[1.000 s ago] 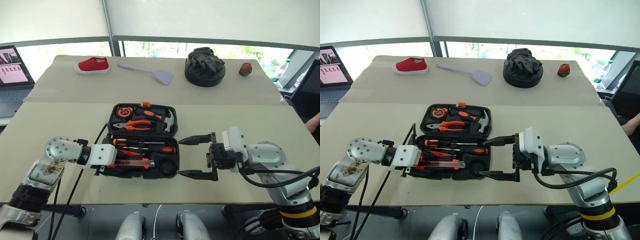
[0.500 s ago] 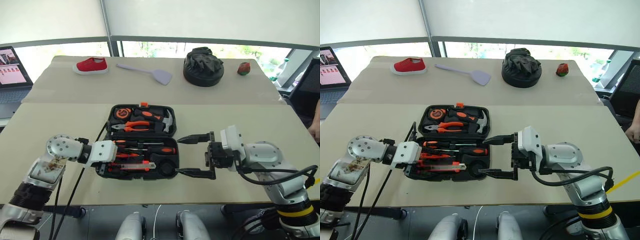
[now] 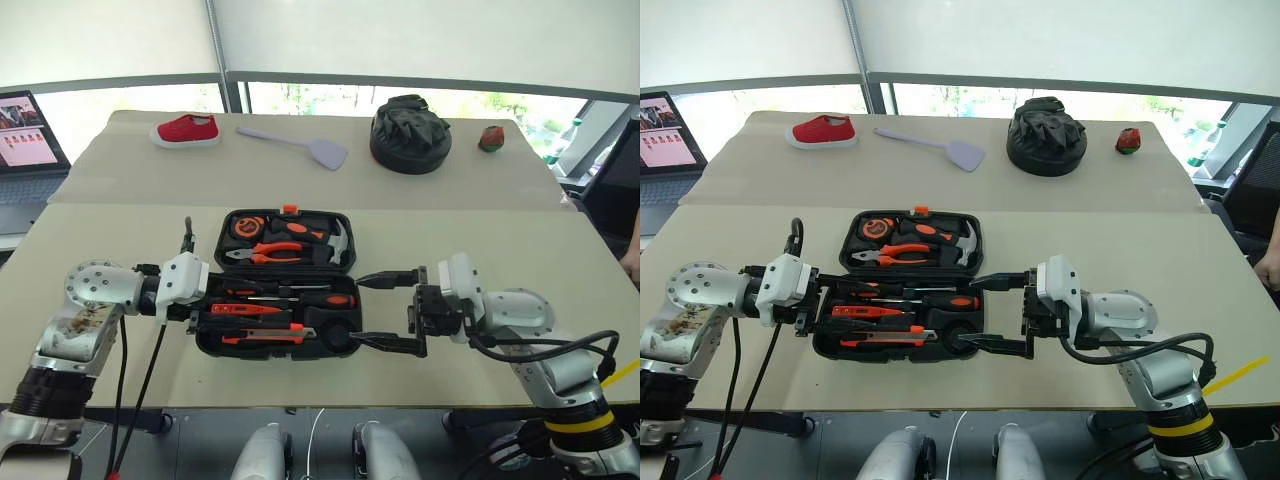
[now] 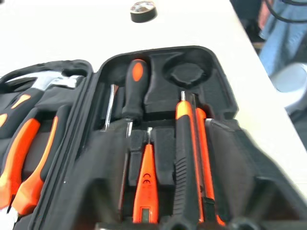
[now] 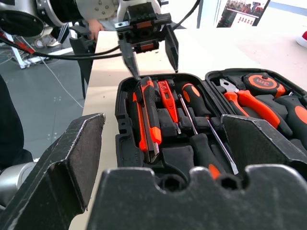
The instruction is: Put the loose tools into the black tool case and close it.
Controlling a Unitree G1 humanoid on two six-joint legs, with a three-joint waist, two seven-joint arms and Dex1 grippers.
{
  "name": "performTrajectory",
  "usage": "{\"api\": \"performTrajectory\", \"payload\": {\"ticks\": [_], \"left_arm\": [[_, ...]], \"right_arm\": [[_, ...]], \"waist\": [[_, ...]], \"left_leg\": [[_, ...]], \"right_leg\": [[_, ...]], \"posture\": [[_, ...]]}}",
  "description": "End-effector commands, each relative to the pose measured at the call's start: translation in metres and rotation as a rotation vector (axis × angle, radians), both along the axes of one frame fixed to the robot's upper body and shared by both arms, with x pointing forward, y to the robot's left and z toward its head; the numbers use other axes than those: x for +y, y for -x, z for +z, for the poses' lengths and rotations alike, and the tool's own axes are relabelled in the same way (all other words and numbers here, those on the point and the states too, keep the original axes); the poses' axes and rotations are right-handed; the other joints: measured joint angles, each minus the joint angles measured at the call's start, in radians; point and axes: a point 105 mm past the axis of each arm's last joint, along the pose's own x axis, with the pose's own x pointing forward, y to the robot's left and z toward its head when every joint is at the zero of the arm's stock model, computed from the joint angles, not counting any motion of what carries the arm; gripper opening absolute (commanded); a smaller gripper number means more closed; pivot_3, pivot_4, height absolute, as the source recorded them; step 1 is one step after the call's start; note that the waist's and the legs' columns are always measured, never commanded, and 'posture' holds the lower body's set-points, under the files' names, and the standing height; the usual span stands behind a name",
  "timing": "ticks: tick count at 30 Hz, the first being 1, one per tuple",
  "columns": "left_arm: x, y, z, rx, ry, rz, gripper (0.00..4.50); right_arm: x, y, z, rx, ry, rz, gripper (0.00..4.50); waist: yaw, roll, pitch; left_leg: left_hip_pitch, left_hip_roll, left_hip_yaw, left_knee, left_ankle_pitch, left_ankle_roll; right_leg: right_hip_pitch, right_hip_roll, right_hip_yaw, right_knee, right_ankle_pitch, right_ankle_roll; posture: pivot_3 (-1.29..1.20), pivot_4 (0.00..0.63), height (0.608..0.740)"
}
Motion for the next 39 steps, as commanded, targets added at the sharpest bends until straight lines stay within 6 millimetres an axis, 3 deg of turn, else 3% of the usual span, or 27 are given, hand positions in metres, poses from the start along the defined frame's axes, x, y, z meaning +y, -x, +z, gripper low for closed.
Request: {"api": "performTrajectory", "payload": {"ticks": [1, 3, 12, 16, 24, 29, 33, 37, 39], "left_arm": [[-0.003, 0.0, -0.009, -0.017, -0.013, -0.005, 0.83], [-0.004, 0.001, -0.019, -0.022, -0.051, -0.018, 0.06], [0.002, 0.006, -0.049, 0.017, -0.114, -0.021, 0.06], [0.01, -0.001, -0.066, 0.069, -0.176, 0.06, 0.06], [0.011, 0.006, -0.093, 0.183, -0.259, 0.119, 0.06], [0.01, 0.003, -0.081, 0.153, -0.188, 0.136, 0.06], [0.007, -0.001, -0.05, 0.132, 0.006, 0.149, 0.06], [0.011, 0.002, -0.007, 0.089, 0.225, 0.173, 1.15], [0.014, 0.006, 0.002, 0.04, 0.252, 0.179, 1.88]], "right_arm": [[-0.001, 0.001, 0.004, -0.048, -0.012, -0.013, 4.5], [-0.002, 0.001, 0.003, -0.047, -0.012, -0.021, 4.5], [-0.004, 0.001, 0.001, -0.042, -0.021, -0.042, 4.5], [-0.004, 0.001, 0.001, -0.04, -0.023, -0.042, 4.5], [-0.006, 0.0, 0.0, -0.038, -0.023, -0.055, 4.5], [-0.018, -0.002, 0.004, -0.032, -0.04, -0.12, 4.5], [-0.039, -0.001, 0.005, -0.041, -0.021, -0.219, 4.5], [-0.095, 0.005, -0.009, -0.033, 0.005, -0.45, 4.5], [-0.121, 0.012, -0.021, -0.048, 0.076, -0.537, 4.5]], "waist": [[0.0, 0.0, 0.0], [0.0, 0.0, 0.0], [-0.001, 0.0, 0.0], [-0.001, 0.001, 0.0], [0.0, 0.006, -0.004], [0.004, 0.014, -0.01], [0.0, 0.014, -0.01], [0.002, 0.011, -0.009], [0.005, 0.011, -0.009]], "left_leg": [[0.0, 0.0, 0.0, 0.0, 0.0, 0.0], [0.0, 0.0, 0.0, 0.0, 0.0, 0.0], [0.001, 0.0, 0.0, 0.0, 0.0, 0.0], [0.003, 0.0, 0.0, 0.0, 0.0, 0.0], [0.008, 0.001, 0.001, -0.001, 0.0, 0.0], [0.01, 0.0, 0.002, -0.001, 0.0, 0.0], [0.009, 0.001, 0.003, -0.001, 0.0, 0.0], [0.004, 0.001, 0.002, -0.001, 0.0, 0.0], [0.002, 0.0, 0.001, -0.001, 0.0, 0.0]], "right_leg": [[0.0, 0.0, 0.0, 0.0, 0.0, 0.0], [0.0, 0.0, 0.0, 0.0, 0.0, 0.0], [0.0, 0.0, 0.0, 0.0, 0.0, 0.0], [0.002, 0.0, 0.0, 0.0, 0.0, 0.0], [0.005, 0.0, 0.002, 0.002, 0.0, 0.0], [0.007, 0.0, 0.003, 0.002, 0.0, 0.0], [0.005, 0.0, 0.004, 0.003, -0.001, 0.0], [0.0, 0.001, 0.003, 0.003, -0.001, 0.0], [0.001, 0.0, 0.002, 0.002, -0.001, 0.0]], "posture": [[0.0, 0.15, 0.74], [0.0, 0.15, 0.74], [0.0, 0.15, 0.74], [0.0, 0.15, 0.74], [0.0, 0.15, 0.74], [0.0, 0.15, 0.74], [0.0, 0.15, 0.74], [0.0, 0.15, 0.74], [0.0, 0.15, 0.74]]}}
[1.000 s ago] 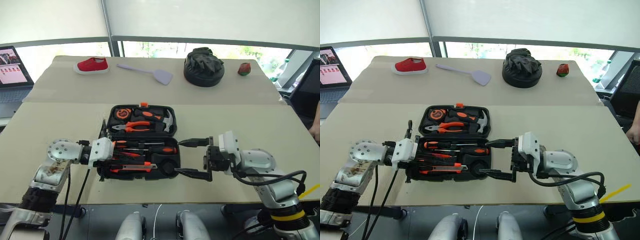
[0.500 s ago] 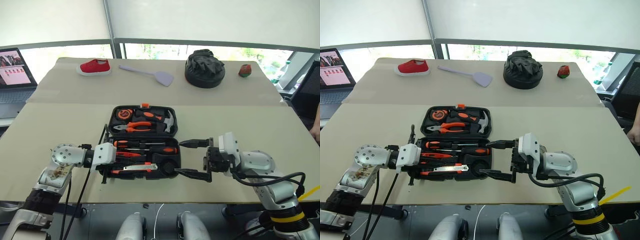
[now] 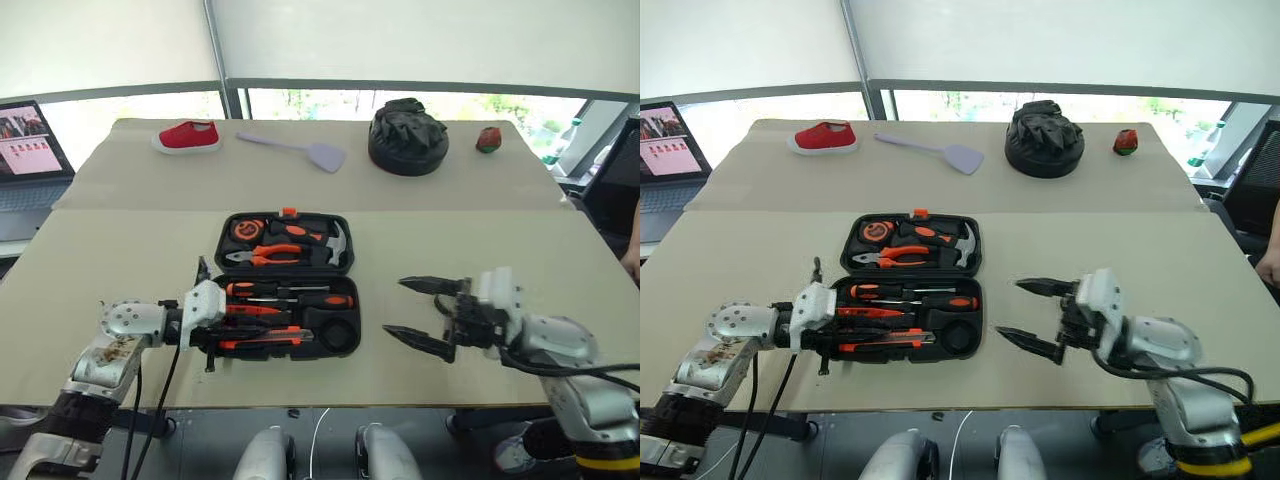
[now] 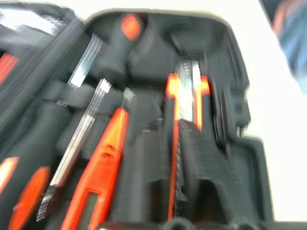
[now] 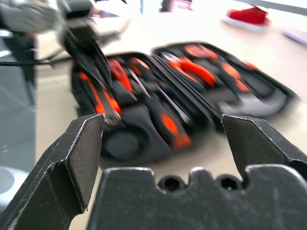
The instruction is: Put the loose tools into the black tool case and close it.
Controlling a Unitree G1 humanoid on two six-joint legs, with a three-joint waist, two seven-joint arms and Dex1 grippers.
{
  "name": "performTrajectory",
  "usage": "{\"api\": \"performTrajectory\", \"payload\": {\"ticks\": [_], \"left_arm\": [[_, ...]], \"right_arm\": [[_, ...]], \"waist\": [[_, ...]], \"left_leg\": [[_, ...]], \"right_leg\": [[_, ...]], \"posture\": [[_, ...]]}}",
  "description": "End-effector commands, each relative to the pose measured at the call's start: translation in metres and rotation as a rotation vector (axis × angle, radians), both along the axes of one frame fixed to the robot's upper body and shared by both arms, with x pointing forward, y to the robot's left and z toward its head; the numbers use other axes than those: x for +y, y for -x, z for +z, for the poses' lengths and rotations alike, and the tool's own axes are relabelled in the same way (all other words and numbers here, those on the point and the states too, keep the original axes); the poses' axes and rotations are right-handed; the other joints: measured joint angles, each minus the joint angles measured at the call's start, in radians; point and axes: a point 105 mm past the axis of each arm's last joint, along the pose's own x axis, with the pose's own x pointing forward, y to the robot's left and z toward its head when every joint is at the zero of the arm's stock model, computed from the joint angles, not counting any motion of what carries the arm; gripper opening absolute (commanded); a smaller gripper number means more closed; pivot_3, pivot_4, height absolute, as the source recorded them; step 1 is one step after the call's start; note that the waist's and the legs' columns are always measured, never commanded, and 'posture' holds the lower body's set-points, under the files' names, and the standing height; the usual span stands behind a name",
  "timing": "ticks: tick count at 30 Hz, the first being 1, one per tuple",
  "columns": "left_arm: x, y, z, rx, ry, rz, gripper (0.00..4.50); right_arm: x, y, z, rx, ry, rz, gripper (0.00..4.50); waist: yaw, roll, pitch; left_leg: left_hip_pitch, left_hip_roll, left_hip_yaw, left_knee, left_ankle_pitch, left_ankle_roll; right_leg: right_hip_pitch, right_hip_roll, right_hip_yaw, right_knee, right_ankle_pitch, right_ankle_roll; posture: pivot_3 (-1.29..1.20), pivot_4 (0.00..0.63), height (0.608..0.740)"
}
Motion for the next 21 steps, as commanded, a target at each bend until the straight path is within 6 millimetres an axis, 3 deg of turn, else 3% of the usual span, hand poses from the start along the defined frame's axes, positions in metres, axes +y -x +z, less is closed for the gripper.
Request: {"api": "performTrajectory", "payload": {"ticks": [1, 7, 9, 11, 15, 21], "left_arm": [[0.006, 0.009, 0.037, -0.148, 0.112, 0.006, 2.22], [0.029, 0.022, 0.039, -0.09, 0.148, 0.051, 4.46], [0.037, 0.019, 0.043, -0.055, 0.162, 0.084, 4.46], [0.037, 0.018, 0.053, -0.042, 0.192, 0.076, 4.46], [0.013, 0.02, 0.072, -0.043, 0.238, -0.043, 4.46], [-0.014, 0.022, 0.063, -0.025, 0.235, -0.125, 4.46]], "right_arm": [[-0.049, 0.014, -0.004, -0.087, 0.126, -0.165, 4.5], [-0.098, 0.038, -0.026, -0.042, 0.227, -0.353, 4.5], [-0.109, 0.039, -0.028, -0.028, 0.235, -0.419, 4.5], [-0.103, 0.034, -0.019, -0.021, 0.211, -0.408, 4.5], [-0.066, 0.006, -0.002, 0.054, 0.343, -0.184, 4.5], [-0.047, -0.036, -0.008, 0.118, 0.544, -0.066, 4.5]], "waist": [[0.001, 0.0, 0.0], [-0.012, 0.0, 0.0], [-0.012, 0.0, 0.0], [-0.012, 0.0, 0.0], [-0.022, 0.0, 0.0], [-0.021, -0.004, 0.001]], "left_leg": [[0.0, 0.0, 0.0, 0.0, 0.0, 0.0], [0.003, 0.0, 0.005, 0.0, -0.001, 0.001], [0.004, 0.001, 0.006, 0.0, -0.001, 0.001], [0.005, 0.001, 0.006, 0.0, -0.001, 0.001], [0.006, 0.001, 0.011, -0.001, -0.001, 0.001], [0.007, 0.0, 0.012, -0.002, -0.002, 0.003]], "right_leg": [[0.0, -0.001, 0.0, -0.001, 0.0, 0.0], [0.002, 0.0, 0.004, -0.004, 0.0, 0.002], [0.002, 0.001, 0.006, -0.003, -0.003, 0.008], [0.002, 0.002, 0.007, -0.003, -0.005, 0.009], [0.001, 0.002, 0.013, -0.002, -0.004, 0.01], [0.001, 0.004, 0.015, -0.004, 0.0, 0.004]], "posture": [[0.0, 0.15, 0.74], [0.0, 0.15, 0.74], [0.0, 0.15, 0.74], [0.0, 0.15, 0.74], [0.0, 0.15, 0.74], [0.0, 0.15, 0.74]]}}
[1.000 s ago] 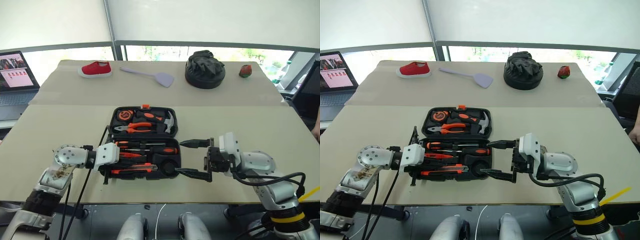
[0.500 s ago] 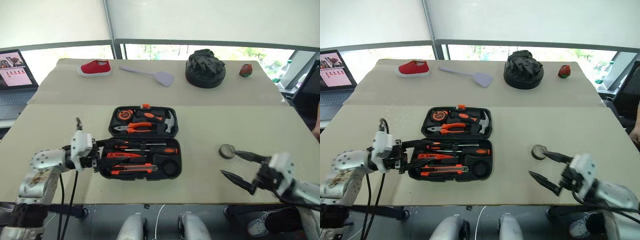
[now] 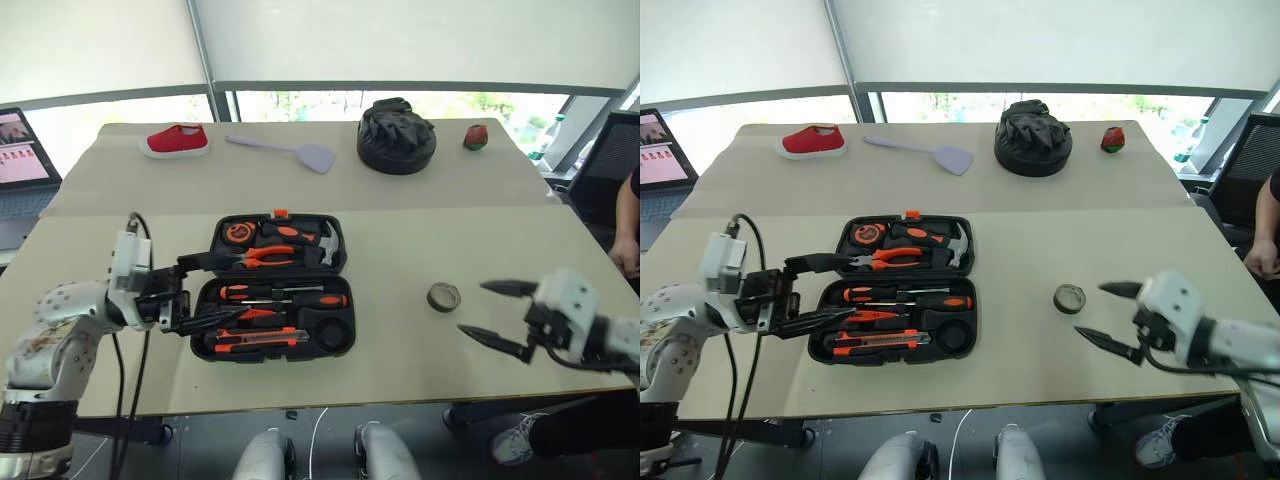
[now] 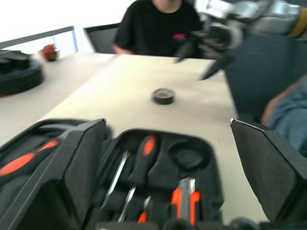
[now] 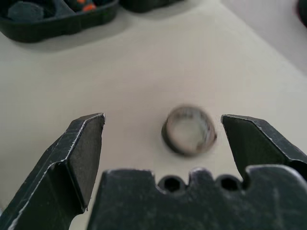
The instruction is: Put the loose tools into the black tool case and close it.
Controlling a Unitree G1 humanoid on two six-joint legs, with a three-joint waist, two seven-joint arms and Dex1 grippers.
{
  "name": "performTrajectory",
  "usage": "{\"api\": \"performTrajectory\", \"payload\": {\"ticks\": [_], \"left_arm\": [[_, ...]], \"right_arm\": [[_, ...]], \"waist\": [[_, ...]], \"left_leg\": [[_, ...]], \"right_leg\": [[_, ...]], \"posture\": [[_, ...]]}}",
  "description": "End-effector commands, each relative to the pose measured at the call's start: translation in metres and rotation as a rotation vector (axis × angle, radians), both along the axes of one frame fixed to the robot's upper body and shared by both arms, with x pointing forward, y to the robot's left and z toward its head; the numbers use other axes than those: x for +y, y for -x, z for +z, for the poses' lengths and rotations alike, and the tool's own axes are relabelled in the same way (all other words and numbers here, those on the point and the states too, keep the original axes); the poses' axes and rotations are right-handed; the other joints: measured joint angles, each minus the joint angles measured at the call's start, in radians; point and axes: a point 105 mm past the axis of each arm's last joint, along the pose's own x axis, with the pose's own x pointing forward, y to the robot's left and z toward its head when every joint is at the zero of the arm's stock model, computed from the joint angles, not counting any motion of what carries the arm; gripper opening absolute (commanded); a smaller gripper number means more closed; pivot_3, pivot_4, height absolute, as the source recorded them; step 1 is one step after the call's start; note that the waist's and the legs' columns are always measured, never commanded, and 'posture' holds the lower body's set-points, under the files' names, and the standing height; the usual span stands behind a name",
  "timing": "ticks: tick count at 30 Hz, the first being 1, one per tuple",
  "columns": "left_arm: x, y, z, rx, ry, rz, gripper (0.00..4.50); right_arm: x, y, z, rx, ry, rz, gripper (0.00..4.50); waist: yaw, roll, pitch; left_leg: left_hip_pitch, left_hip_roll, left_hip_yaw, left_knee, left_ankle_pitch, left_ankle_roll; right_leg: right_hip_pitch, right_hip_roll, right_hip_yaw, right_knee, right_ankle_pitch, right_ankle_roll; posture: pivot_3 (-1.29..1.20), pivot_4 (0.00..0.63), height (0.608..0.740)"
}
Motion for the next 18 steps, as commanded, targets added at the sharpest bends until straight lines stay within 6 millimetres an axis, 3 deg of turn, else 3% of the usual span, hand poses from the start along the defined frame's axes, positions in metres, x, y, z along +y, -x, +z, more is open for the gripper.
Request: {"api": "performTrajectory", "payload": {"ticks": [1, 7, 10, 18], "left_arm": [[-0.012, 0.004, -0.001, -0.027, -0.011, -0.039, 4.46], [-0.015, 0.01, -0.005, -0.023, -0.005, -0.029, 4.46], [-0.013, 0.014, -0.008, -0.023, -0.008, -0.008, 4.5], [-0.023, 0.017, -0.015, -0.047, -0.038, -0.061, 4.5]], "right_arm": [[0.002, -0.012, -0.015, 0.106, 0.117, 0.021, 4.5], [-0.007, -0.027, -0.027, 0.158, 0.219, -0.023, 4.5], [-0.01, -0.029, -0.039, 0.193, 0.254, -0.02, 3.85], [0.0, -0.037, -0.041, 0.187, 0.269, 0.035, 1.08]], "waist": [[0.006, 0.0, 0.0], [0.015, 0.0, 0.0], [0.014, 0.0, 0.0], [0.013, -0.001, 0.0]], "left_leg": [[-0.002, 0.0, -0.001, 0.0, 0.0, 0.0], [-0.007, -0.001, -0.001, 0.002, -0.002, 0.003], [-0.006, -0.001, 0.0, 0.002, -0.002, 0.003], [-0.001, 0.0, 0.001, 0.003, -0.001, 0.002]], "right_leg": [[-0.001, 0.001, 0.0, 0.0, 0.0, 0.0], [-0.004, 0.0, 0.002, -0.003, 0.0, 0.001], [-0.003, -0.001, 0.003, -0.003, 0.001, 0.002], [0.0, 0.001, 0.004, -0.001, 0.001, 0.001]], "posture": [[0.0, 0.15, 0.74], [0.0, 0.15, 0.74], [0.0, 0.15, 0.74], [0.0, 0.15, 0.74]]}}
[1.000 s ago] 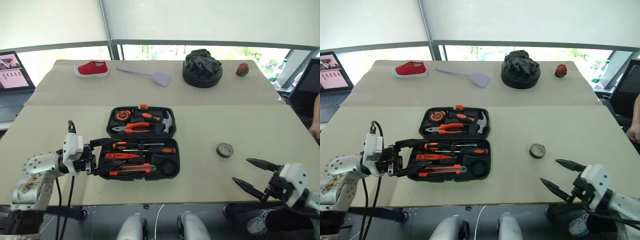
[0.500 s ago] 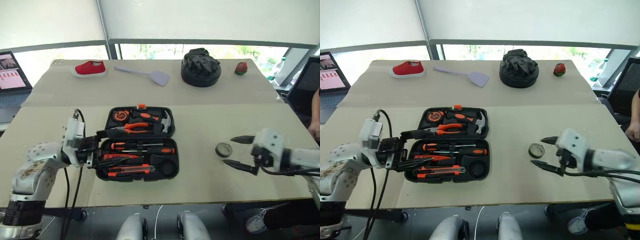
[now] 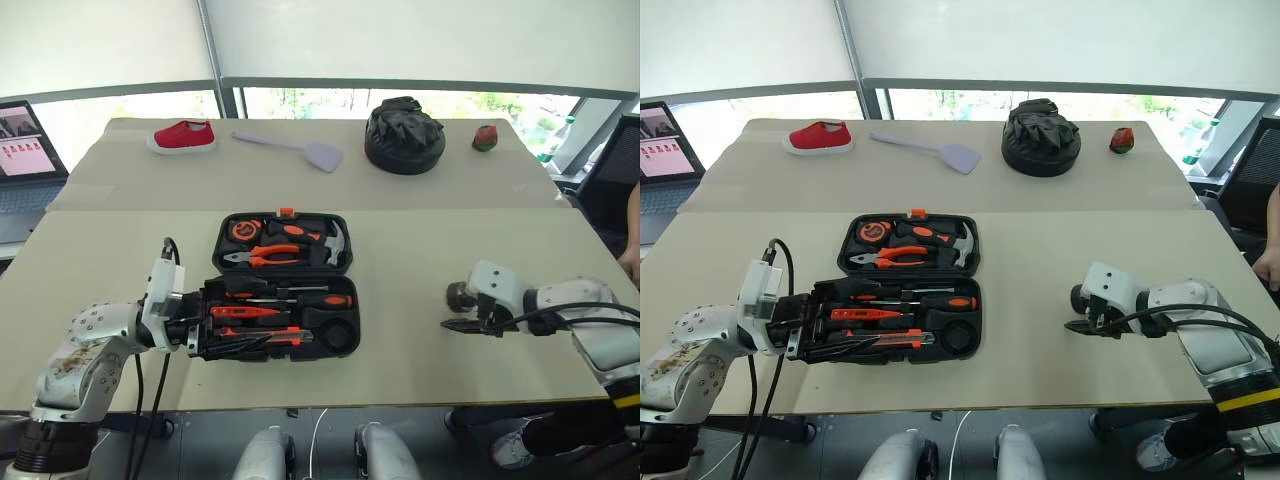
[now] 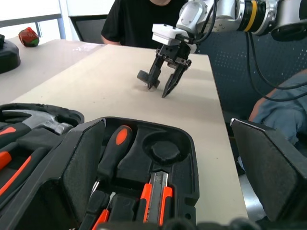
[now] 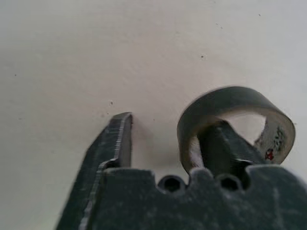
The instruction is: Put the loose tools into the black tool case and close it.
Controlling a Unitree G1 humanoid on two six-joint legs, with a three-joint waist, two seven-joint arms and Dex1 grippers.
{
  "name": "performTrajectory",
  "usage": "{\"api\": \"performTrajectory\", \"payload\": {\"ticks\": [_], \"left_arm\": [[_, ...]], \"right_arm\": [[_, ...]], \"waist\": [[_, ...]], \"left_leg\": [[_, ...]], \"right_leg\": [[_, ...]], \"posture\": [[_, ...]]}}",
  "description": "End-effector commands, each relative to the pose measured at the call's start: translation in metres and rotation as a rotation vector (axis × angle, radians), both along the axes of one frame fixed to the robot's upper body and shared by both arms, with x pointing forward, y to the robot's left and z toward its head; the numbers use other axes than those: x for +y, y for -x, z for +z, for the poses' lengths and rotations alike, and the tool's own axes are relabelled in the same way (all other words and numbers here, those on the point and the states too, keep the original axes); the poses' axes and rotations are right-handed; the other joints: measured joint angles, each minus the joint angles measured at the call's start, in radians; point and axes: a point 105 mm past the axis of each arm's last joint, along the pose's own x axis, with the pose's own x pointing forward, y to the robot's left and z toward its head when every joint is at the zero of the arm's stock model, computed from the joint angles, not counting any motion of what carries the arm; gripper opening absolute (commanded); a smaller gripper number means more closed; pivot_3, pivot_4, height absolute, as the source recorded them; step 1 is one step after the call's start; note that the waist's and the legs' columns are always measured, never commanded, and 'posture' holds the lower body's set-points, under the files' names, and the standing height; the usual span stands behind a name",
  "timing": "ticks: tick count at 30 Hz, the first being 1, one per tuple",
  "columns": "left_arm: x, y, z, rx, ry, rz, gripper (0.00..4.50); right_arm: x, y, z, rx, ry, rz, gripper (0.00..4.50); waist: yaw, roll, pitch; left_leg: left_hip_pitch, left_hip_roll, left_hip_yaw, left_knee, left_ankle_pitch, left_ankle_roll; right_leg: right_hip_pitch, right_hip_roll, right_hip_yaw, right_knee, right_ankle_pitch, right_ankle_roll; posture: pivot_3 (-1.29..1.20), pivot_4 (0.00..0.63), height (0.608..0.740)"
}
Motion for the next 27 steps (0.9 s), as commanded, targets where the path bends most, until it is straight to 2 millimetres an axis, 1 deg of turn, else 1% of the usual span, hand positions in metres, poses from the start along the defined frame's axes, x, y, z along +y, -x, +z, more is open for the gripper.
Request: {"api": "performTrajectory", "payload": {"ticks": [1, 2, 3, 6, 7, 8, 9, 10, 12, 14, 15, 17, 21, 24, 27], "left_arm": [[-0.01, 0.005, 0.005, -0.053, -0.007, -0.059, 4.5], [-0.011, 0.005, 0.004, -0.053, -0.008, -0.064, 4.5], [-0.011, 0.005, 0.003, -0.052, -0.011, -0.065, 4.5], [-0.007, 0.008, -0.002, -0.039, -0.014, -0.057, 4.5], [-0.004, 0.009, -0.004, -0.03, -0.015, -0.047, 4.5], [-0.002, 0.01, -0.006, -0.025, -0.016, -0.039, 4.5], [0.002, 0.011, -0.01, -0.015, -0.02, -0.026, 4.5], [0.004, 0.012, -0.012, -0.009, -0.023, -0.018, 4.5], [0.008, 0.015, -0.017, -0.001, -0.029, -0.008, 4.5], [0.009, 0.016, -0.02, 0.003, -0.031, -0.005, 4.5], [0.011, 0.019, -0.022, 0.01, -0.032, -0.005, 4.5], [0.013, 0.023, -0.027, 0.023, -0.045, -0.007, 4.5], [0.02, 0.026, -0.034, 0.015, -0.074, 0.009, 4.5], [0.032, 0.027, -0.038, 0.004, -0.083, 0.08, 4.5], [0.035, 0.031, -0.04, 0.008, -0.087, 0.097, 4.5]], "right_arm": [[0.002, -0.007, 0.008, -0.05, 0.024, 0.035, 0.76], [0.002, -0.009, 0.01, -0.059, 0.027, 0.042, 0.47], [0.003, -0.01, 0.014, -0.072, 0.027, 0.051, 0.08], [0.02, -0.008, 0.035, -0.116, -0.006, 0.144, 0.03], [0.041, -0.003, 0.049, -0.114, -0.09, 0.206, 0.03], [0.056, 0.002, 0.058, -0.105, -0.149, 0.251, 0.03], [0.082, 0.011, 0.071, -0.084, -0.243, 0.335, 0.03], [0.098, 0.019, 0.079, -0.063, -0.299, 0.392, 0.03], [0.126, 0.029, 0.085, -0.052, -0.353, 0.48, 0.03], [0.138, 0.034, 0.085, -0.034, -0.365, 0.509, 0.03], [0.145, 0.039, 0.078, 0.013, -0.364, 0.526, 0.03], [0.153, 0.045, 0.063, 0.069, -0.331, 0.554, 0.03], [0.158, 0.044, 0.044, 0.106, -0.279, 0.545, 0.03], [0.161, 0.045, 0.028, 0.137, -0.215, 0.551, 0.03], [0.161, 0.049, 0.022, 0.164, -0.197, 0.555, 0.03]], "waist": [[-0.001, 0.0, 0.0], [-0.001, 0.0, 0.0], [-0.003, 0.0, 0.0], [-0.006, 0.0, 0.0], [-0.008, 0.0, 0.0], [-0.012, 0.0, 0.0], [-0.018, 0.0, 0.0], [-0.023, 0.0, 0.0], [-0.023, 0.0, 0.0], [-0.017, 0.0, 0.0], [-0.01, -0.001, 0.001], [-0.001, -0.001, 0.001], [0.002, -0.001, 0.001], [-0.001, -0.001, 0.001], [-0.005, -0.001, 0.001]], "left_leg": [[0.0, 0.0, 0.0, 0.0, 0.0, 0.0], [0.0, 0.0, 0.0, 0.0, 0.0, 0.0], [0.0, 0.0, 0.0, 0.0, 0.0, 0.0], [-0.002, 0.0, 0.0, 0.0, 0.0, 0.0], [-0.002, 0.0, 0.0, -0.001, 0.0, 0.0], [-0.002, 0.0, 0.0, -0.001, 0.0, 0.0], [-0.002, 0.0, 0.0, -0.001, 0.0, 0.0], [-0.003, 0.001, 0.0, -0.001, 0.0, 0.0], [-0.002, 0.003, -0.001, -0.001, 0.0, 0.0], [-0.002, 0.004, -0.002, -0.001, 0.0, 0.0], [-0.002, 0.003, -0.002, -0.001, 0.0, 0.0], [-0.003, 0.002, -0.003, -0.001, 0.0, 0.0], [-0.005, -0.003, -0.001, 0.001, 0.0, 0.0], [-0.005, -0.003, 0.0, 0.001, 0.0, 0.0], [-0.005, -0.002, 0.0, 0.0, 0.0, 0.0]], "right_leg": [[0.0, 0.0, 0.0, 0.0, 0.0, 0.0], [0.0, 0.0, 0.0, 0.0, 0.0, 0.0], [0.0, 0.0, 0.0, 0.0, 0.0, 0.0], [-0.002, 0.0, 0.0, 0.0, 0.0, 0.0], [-0.002, 0.0, 0.0, 0.0, 0.0, 0.0], [-0.003, 0.0, 0.001, 0.0, 0.0, 0.0], [-0.003, 0.0, 0.001, 0.0, 0.0, 0.0], [-0.003, 0.0, 0.001, 0.0, 0.0, 0.0], [-0.003, 0.003, 0.001, 0.001, 0.001, -0.001], [-0.003, 0.003, 0.0, 0.001, 0.001, -0.002], [-0.003, 0.003, 0.0, 0.001, 0.001, -0.002], [-0.003, 0.0, -0.002, 0.0, 0.001, -0.002], [-0.003, -0.007, -0.003, -0.001, 0.001, 0.0], [-0.003, -0.007, -0.003, -0.001, 0.002, 0.0], [-0.005, -0.006, -0.003, 0.0, 0.002, 0.0]], "posture": [[0.0, 0.15, 0.74], [0.0, 0.15, 0.74], [0.0, 0.15, 0.74], [0.0, 0.15, 0.74], [0.0, 0.15, 0.74], [0.0, 0.15, 0.74], [0.0, 0.15, 0.74], [0.0, 0.15, 0.74], [0.0, 0.15, 0.74], [0.0, 0.15, 0.74], [0.0, 0.15, 0.74], [0.0, 0.15, 0.74], [0.0, 0.15, 0.74], [0.0, 0.15, 0.74], [0.0, 0.15, 0.74]]}}
